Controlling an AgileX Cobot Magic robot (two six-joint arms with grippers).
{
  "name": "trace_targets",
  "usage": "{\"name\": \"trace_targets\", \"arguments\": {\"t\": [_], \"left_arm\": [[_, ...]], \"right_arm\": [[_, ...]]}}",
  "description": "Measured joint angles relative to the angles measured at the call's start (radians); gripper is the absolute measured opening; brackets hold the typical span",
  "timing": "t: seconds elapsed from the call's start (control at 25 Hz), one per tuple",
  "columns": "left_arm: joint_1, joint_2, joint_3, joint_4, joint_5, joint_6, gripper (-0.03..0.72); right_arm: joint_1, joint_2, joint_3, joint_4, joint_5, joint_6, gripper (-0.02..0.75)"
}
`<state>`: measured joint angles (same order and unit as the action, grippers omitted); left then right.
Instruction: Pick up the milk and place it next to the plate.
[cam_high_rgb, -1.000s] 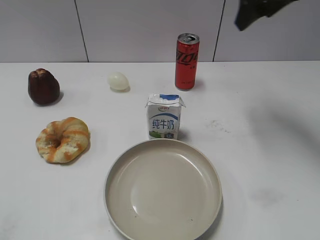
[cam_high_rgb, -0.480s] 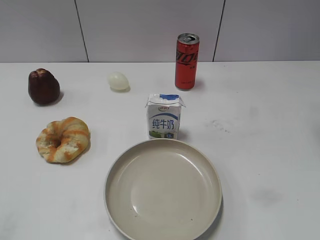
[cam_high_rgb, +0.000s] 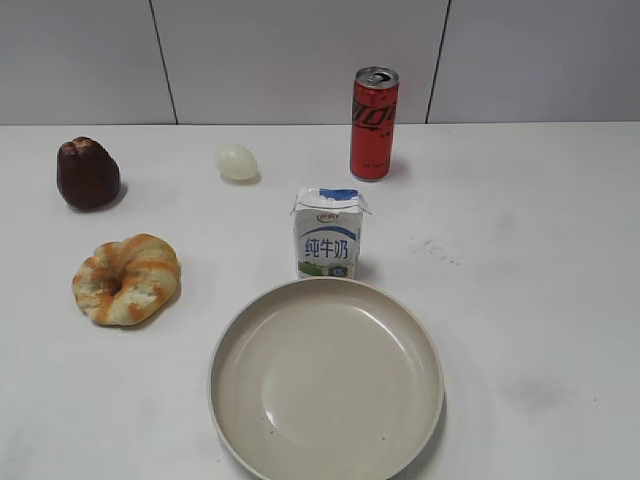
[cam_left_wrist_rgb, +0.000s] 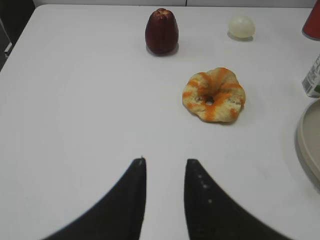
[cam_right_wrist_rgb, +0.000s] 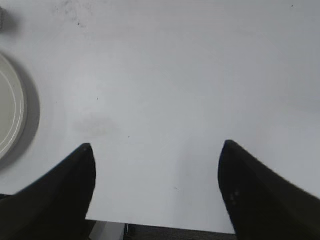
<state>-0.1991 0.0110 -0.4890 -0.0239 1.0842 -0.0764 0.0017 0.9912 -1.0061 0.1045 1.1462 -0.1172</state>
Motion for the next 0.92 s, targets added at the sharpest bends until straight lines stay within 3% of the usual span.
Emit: {"name": "trace_targets", "arguments": {"t": [0.44, 0.68, 0.92], "left_arm": [[0.000, 0.000, 0.000, 0.000, 0.000, 0.000, 0.209], [0.000, 0.000, 0.000, 0.000, 0.000, 0.000, 0.209], [0.000, 0.000, 0.000, 0.000, 0.000, 0.000, 0.209]], "right_arm": [[0.000, -0.547, 0.441, 0.011, -0.142, 0.005, 0.574], [0.000, -0.790, 0.566, 0.013, -0.157, 0.005, 0.574], [0.000, -0.964, 0.576, 0.013, -0.175, 0.005, 0.573]]}}
